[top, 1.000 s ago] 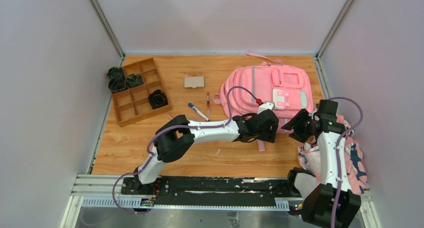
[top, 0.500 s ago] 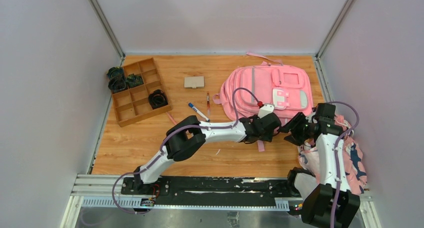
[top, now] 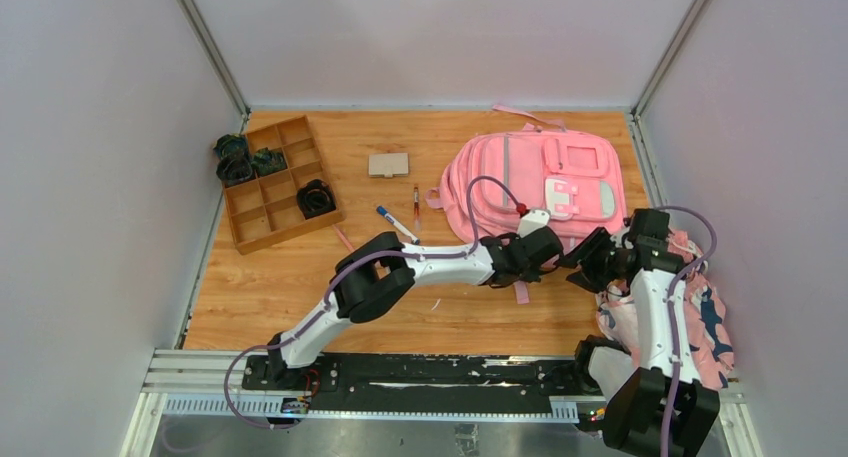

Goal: Pack the student bag
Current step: Zip the student bag at the center of the board.

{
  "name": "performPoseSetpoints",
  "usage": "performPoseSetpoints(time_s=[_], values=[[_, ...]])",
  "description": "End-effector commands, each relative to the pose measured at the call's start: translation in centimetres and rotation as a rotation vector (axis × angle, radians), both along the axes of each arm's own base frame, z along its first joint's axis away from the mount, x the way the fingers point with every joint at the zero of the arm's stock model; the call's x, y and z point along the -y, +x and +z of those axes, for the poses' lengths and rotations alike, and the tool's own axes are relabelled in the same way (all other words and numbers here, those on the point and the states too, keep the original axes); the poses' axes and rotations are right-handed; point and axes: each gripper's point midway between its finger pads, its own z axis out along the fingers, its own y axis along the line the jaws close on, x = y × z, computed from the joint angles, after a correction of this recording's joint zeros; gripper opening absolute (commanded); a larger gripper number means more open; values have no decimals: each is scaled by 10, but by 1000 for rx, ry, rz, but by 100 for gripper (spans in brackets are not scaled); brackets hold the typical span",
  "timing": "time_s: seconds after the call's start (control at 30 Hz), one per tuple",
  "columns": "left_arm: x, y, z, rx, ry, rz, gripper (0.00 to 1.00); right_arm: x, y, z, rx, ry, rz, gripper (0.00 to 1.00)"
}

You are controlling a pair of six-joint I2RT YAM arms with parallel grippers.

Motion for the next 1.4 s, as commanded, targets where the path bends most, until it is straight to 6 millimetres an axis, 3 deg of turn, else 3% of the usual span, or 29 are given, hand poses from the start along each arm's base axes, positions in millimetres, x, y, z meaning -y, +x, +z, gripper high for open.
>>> performPoseSetpoints(time_s=[0.0,0.13,0.23,0.4,0.57,0.67,0.8,0.83,0.87,0.9,1.13,1.37], values=[[4,-22,12,-63,-91,-147,0,-1,-7,-17,-38,17,-10,50],[3,-45,43,-79,-287,-261,0,-13,-10,-26,-24,78,42,49],[7,-57,54,-114,-324,-355,0,-16,-7,-23,-11,105,35,49],[6,-61,56,-173,-346,-375,0,-15,8,-25,-13,146,-10,50],[7,-64,57,-197,-360,-385,0,-23,21,-54,-35,272,-107,52],[7,-67,59,-211,-373,-389,0,-17,28,-68,-46,253,-134,48],[-2,-72,54,-226,-362,-411,0,1,34,-76,-72,137,-139,31],[-5,-71,54,-220,-354,-414,0,7,36,-76,-68,103,-128,11],[-11,-69,51,-207,-340,-411,0,12,38,-76,-73,67,-122,1],[-18,-66,50,-197,-329,-403,0,17,35,-79,-106,38,-130,0],[-81,-42,42,-194,-282,-330,0,26,33,-86,-161,-17,-74,0],[-167,-17,33,-150,-114,-204,0,45,38,-84,-153,-13,-107,0]])
